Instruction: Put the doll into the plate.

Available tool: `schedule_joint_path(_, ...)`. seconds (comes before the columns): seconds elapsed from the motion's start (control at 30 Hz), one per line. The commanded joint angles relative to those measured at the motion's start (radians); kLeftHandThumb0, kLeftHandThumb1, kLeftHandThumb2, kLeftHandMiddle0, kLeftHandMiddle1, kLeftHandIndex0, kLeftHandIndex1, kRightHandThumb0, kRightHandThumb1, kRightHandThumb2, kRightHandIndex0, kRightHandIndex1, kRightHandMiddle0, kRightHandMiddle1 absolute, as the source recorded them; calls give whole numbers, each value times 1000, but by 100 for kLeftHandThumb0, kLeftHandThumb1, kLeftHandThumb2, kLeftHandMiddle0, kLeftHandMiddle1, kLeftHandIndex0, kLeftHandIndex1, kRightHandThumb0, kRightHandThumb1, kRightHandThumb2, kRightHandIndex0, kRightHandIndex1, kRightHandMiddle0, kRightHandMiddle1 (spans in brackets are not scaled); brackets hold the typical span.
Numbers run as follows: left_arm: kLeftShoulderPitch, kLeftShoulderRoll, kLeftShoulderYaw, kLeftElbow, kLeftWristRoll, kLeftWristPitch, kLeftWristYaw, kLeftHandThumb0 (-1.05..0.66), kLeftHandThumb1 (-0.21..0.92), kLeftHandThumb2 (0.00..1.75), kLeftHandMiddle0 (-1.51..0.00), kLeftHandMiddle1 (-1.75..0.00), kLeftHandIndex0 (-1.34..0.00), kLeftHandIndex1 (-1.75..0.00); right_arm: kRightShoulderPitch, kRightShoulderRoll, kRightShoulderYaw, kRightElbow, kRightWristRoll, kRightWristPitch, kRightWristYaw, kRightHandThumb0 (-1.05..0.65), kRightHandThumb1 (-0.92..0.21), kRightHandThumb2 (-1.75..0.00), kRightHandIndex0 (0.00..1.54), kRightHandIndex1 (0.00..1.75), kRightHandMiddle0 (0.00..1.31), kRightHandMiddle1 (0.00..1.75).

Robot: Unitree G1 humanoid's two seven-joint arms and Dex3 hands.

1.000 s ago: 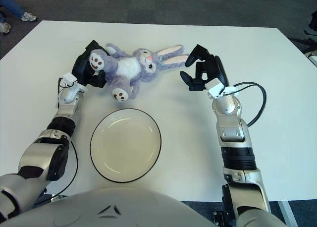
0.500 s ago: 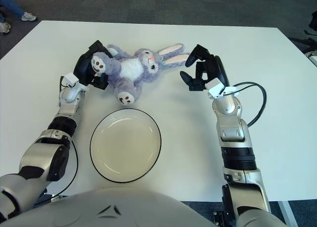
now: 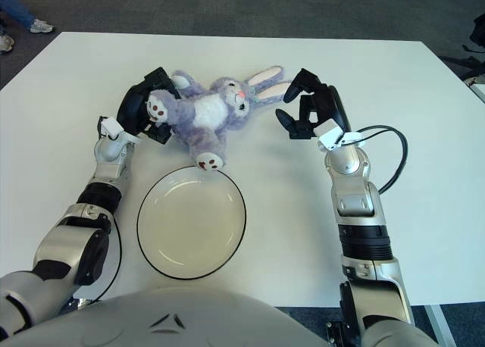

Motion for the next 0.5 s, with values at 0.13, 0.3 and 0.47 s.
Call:
schedule_joint_path(0.13, 41, -3, -15, -77, -20, 6, -30, -1, 5, 155, -79, -175, -69, -155, -36, -9, 3, 7, -7, -4, 0, -43, -49, -109, 109, 175, 48, 175)
schedule_joint_path(0.3, 53, -7, -26, -108, -64, 17, -75, -1, 5, 155, -80, -175, -71, -153, -55, -15, 14, 23, -24, 0, 3, -43, -49, -110, 108, 175, 48, 175)
schedule_joint_path(0.47, 62, -10, -32, -133, -108, 43, -122, -1, 3, 156, -81, -175, -75, -149, -77, -15, 32, 32, -46, 5, -2, -43, -49, -109, 108, 175, 47, 175)
